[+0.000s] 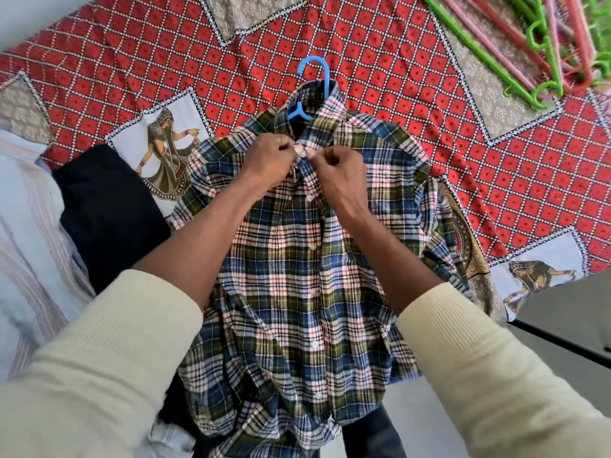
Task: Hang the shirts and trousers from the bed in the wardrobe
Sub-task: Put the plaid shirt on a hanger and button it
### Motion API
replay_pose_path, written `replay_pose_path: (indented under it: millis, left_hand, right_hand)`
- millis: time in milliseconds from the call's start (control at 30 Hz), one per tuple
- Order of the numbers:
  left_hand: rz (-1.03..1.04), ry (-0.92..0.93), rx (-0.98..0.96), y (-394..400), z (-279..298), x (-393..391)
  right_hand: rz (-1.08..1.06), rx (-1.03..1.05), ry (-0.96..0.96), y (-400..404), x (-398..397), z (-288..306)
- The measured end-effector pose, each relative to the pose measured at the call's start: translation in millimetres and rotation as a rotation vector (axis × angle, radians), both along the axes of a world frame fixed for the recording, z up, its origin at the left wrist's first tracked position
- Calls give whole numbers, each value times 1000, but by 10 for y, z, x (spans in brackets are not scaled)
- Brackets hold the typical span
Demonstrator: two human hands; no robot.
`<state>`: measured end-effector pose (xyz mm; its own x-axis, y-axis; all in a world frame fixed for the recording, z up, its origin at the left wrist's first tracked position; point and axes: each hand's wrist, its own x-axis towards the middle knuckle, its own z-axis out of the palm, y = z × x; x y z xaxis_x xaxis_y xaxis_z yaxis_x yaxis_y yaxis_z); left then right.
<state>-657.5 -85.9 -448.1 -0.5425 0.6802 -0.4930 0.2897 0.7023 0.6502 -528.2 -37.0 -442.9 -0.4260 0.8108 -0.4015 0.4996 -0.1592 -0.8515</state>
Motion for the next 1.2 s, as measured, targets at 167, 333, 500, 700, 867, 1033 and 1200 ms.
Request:
replay_pose_path:
  millis: [167, 333, 500, 700, 867, 1033, 1200]
  left_hand:
    - [26, -331, 102, -24, 48, -90]
    - [-149, -286, 20, 20, 134, -235]
    - [-584, 185, -19, 256, 322, -256]
    - [-468, 443, 125, 81, 65, -150]
    - [56, 284, 263, -497, -217, 387]
    - [332, 35, 117, -652, -430, 557]
    - [201, 172, 179, -470, -351, 561]
  right_hand:
    - [-140, -12, 23, 9, -89, -43]
    - [-12, 91, 11, -40, -57, -78]
    - [226, 374, -139, 38, 32, -286]
    - [280, 437, -407, -313, 312, -381]
    - [239, 375, -488, -468, 537, -445]
    - [0, 335, -568, -493, 439, -345]
    - [188, 638, -404, -566, 194, -322]
